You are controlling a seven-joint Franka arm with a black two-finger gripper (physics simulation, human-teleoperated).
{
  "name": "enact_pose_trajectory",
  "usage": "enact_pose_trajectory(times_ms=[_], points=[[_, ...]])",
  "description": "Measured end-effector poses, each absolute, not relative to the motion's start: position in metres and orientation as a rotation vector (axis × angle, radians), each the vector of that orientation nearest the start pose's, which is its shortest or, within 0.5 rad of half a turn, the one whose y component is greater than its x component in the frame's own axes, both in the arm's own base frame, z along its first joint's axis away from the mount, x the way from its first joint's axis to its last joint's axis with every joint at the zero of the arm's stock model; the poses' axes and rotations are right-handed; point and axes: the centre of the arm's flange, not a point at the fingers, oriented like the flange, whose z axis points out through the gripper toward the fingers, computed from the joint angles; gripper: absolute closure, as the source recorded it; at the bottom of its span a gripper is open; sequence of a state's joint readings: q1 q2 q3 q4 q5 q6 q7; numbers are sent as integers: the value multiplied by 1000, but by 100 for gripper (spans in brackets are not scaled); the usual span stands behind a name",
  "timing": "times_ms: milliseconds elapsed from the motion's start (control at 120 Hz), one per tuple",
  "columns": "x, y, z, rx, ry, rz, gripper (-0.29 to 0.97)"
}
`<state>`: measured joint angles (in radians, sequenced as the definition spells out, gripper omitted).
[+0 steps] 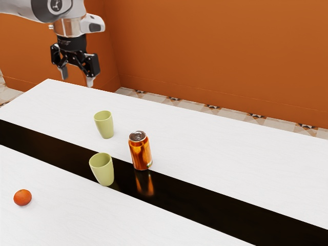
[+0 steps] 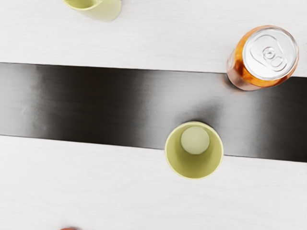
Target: Place the left cup onto the right cup
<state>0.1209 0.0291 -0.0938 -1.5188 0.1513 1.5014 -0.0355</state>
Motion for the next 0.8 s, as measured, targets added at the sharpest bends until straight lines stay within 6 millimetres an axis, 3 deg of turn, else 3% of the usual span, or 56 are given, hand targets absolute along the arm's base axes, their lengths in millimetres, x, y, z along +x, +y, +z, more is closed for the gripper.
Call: enact_pose_trajectory(times_ms=[158,450,800], points=[[570,50,617,-2982,-104,24,0],[640,85,524,-2972,-88,32,0],[677,92,449,-2988,-25,-10,0]])
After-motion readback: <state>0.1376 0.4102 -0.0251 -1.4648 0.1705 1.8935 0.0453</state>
